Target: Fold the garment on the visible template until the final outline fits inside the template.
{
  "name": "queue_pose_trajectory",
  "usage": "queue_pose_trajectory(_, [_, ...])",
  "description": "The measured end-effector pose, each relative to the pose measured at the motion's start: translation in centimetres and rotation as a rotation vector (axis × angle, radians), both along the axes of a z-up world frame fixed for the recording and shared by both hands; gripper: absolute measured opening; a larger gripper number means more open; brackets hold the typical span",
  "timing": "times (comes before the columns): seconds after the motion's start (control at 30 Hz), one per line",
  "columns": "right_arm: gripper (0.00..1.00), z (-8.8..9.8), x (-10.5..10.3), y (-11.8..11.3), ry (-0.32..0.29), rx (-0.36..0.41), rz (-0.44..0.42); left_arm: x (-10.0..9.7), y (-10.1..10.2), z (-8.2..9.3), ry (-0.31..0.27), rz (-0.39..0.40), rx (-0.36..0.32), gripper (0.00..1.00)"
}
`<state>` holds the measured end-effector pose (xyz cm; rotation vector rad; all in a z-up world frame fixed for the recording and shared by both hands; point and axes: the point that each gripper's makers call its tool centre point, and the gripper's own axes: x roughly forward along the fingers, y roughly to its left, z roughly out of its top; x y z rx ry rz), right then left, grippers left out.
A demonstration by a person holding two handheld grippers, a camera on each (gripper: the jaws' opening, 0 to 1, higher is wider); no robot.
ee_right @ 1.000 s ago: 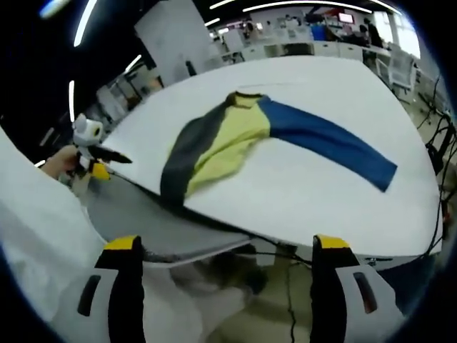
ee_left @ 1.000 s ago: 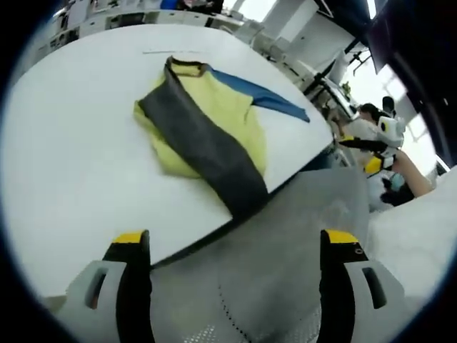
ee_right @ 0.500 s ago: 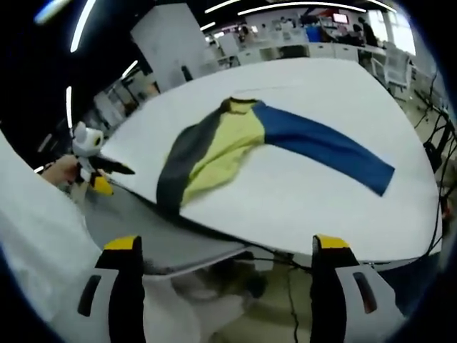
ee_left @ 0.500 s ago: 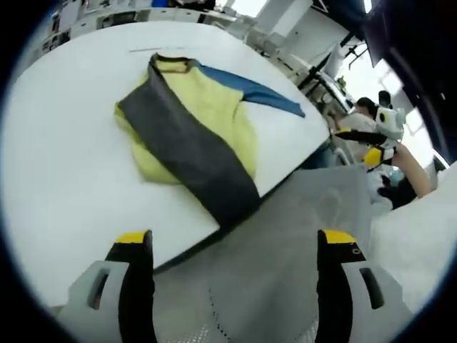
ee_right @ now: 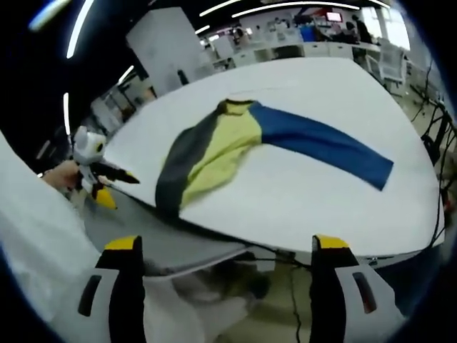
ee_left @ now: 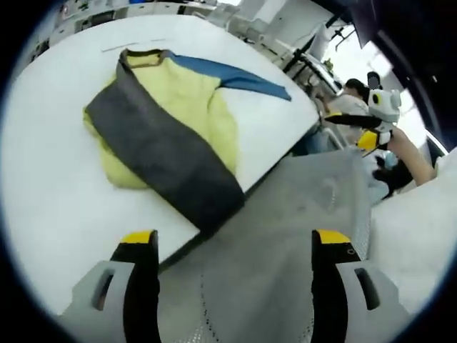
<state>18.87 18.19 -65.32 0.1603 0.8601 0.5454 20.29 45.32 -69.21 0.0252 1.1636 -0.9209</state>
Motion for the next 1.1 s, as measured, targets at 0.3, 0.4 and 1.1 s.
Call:
queue_pose_trajectory(0.3, [0.97, 0.1, 0.1, -0.3, -0.004, 0.003, -0.016, -0.2, -0.7, -0.3, 0.005, -0.03, 0.002, 0.82])
queue_pose_trajectory(0.4, [0.96, 0.0, 0.1, -0.2, -0.003, 0.005, -0.016, -0.3, -0.9, -0.3, 0.007, -0.038, 0.002, 0.81])
queue_pose_trajectory(1.1, [0.96, -0.3, 0.1, 0.0, 0.006, 0.005, -0.01, -0.9, -3.0, -1.1, -0.004, -0.077, -0.001, 0.74])
